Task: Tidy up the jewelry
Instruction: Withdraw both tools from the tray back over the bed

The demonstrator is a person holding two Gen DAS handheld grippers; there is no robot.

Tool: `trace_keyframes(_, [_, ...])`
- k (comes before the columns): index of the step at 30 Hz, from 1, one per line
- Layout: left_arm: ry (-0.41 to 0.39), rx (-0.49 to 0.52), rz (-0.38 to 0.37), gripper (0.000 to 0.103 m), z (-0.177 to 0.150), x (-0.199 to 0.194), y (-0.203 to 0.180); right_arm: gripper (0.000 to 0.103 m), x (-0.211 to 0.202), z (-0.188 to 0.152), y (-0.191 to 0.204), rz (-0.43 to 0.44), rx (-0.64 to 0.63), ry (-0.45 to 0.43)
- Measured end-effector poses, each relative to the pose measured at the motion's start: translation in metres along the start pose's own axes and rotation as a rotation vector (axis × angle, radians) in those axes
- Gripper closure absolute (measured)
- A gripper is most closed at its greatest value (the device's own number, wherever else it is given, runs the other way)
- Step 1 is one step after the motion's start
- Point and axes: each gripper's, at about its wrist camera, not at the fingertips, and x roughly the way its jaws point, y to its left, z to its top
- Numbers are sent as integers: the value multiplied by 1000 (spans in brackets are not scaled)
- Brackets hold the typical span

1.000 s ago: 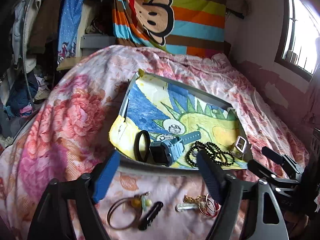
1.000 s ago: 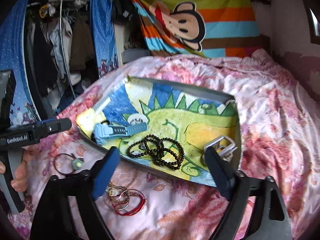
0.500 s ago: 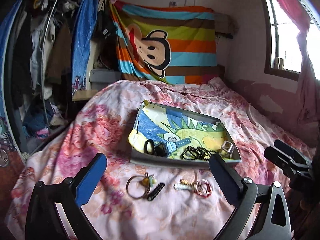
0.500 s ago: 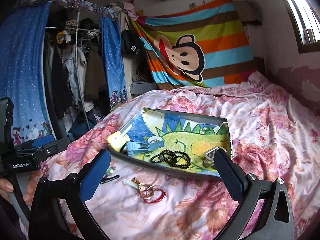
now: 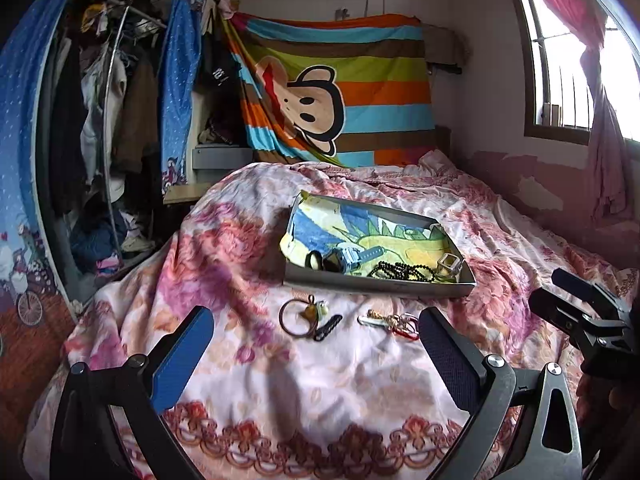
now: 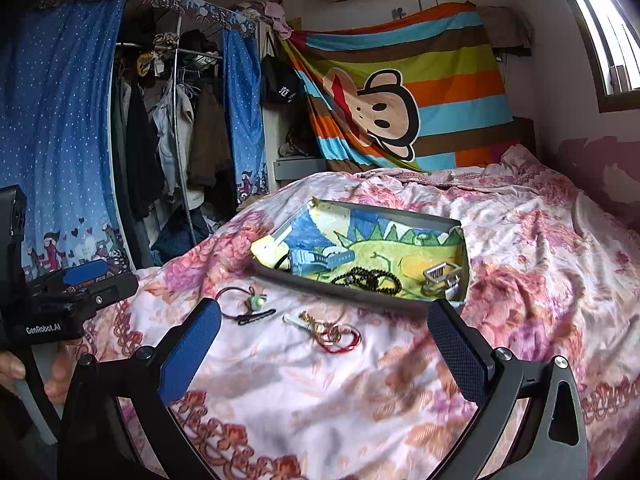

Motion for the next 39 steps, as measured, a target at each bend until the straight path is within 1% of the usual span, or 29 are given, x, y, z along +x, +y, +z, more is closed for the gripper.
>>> trace_keyframes(4, [16, -13, 2, 0, -7, -5, 1, 2, -1, -7, 0, -14, -20, 22])
trace_keyframes(6, [33, -6, 3, 0, -12, -4, 0, 2, 3, -12, -2, -15, -10, 58])
trace_keyframes(10, [89, 7, 9, 0, -16, 7, -2, 2, 14, -19, -6, -39, -3, 114])
trace_keyframes(12, [117, 1, 17, 0, -19, 12, 0, 2, 20, -22, -8, -56, 3, 140])
trace_keyframes(17, [178, -30, 34, 0, -24, 24, 6, 2, 27, -30, -11, -62, 18, 181])
trace_keyframes(30, [195, 3, 64, 0, -25, 33, 3, 2, 39, -35, -9, -50, 11, 231])
trace_keyframes(39, [213, -43, 47, 0, -10, 60, 17, 2, 70, -14, -23, 3, -10, 280])
